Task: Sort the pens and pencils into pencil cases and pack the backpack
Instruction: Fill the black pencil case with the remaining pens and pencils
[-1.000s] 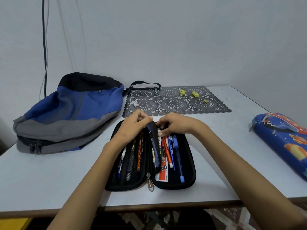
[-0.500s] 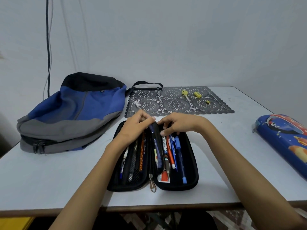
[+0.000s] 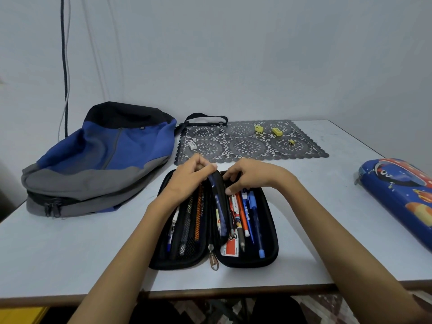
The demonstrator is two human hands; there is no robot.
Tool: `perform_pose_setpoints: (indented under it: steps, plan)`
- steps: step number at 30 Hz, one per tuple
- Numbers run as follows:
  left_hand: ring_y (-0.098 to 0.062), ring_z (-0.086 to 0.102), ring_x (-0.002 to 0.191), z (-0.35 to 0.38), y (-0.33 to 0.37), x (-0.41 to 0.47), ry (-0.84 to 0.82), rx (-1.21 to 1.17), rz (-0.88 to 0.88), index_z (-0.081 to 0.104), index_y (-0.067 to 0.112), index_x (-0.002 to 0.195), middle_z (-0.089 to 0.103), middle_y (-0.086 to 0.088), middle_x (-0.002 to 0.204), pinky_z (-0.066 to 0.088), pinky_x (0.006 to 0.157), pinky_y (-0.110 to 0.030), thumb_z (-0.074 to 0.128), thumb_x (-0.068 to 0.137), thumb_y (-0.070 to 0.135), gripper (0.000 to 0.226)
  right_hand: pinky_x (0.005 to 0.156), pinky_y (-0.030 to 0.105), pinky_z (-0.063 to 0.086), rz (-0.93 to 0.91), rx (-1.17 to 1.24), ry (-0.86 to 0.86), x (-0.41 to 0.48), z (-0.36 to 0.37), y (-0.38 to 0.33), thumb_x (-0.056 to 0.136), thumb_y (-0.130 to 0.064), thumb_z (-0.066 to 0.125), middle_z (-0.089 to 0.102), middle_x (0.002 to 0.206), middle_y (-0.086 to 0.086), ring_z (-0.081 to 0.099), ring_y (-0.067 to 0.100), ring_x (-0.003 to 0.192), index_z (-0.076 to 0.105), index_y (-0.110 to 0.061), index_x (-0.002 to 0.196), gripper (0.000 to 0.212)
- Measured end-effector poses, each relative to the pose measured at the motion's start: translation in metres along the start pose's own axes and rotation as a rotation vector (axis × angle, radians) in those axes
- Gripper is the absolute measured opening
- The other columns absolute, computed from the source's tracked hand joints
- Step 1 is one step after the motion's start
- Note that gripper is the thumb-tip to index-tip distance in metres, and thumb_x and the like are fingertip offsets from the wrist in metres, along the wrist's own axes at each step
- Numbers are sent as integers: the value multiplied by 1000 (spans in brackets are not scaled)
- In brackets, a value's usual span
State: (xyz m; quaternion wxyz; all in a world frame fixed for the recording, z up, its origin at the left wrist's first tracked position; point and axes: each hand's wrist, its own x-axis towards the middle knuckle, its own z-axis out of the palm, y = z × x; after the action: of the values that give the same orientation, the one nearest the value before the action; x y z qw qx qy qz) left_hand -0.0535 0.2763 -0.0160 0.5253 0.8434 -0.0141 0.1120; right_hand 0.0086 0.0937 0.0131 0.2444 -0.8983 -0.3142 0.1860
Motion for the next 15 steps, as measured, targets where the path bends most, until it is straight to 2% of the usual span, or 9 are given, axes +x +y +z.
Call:
perform_pose_setpoints:
  steps: [5,10,13,15]
  plan:
    - [-24,66,92,0,-1,0,2,3,3,61,23,85,72,-6,91,48,95,-48,65,84,44,22,69,32,55,19,39,8,2,2,2,79,-24,78,61,72,-4,69,27,79,65,-10,116,41]
    - [-23,66,90,0,-1,1,1,0,8,62,23,84,72,-4,89,48,94,-49,64,80,49,26,64,28,56,-12,96,14,1,2,3,81,-20,77,62,66,-5,66,21,73,69,-6,107,31]
    - [-24,66,90,0,-2,0,-3,-4,11,61,26,83,72,-4,87,49,94,-49,65,80,49,24,61,25,55,-25,123,29,-2,2,4,82,-17,76,66,69,-2,68,24,76,71,-5,102,24]
    - [-24,66,90,0,-2,0,-5,-12,11,61,26,83,72,-4,87,49,94,-50,64,77,53,27,65,27,56,-40,162,56,-4,0,6,81,-14,76,69,72,0,70,25,80,72,-5,103,24]
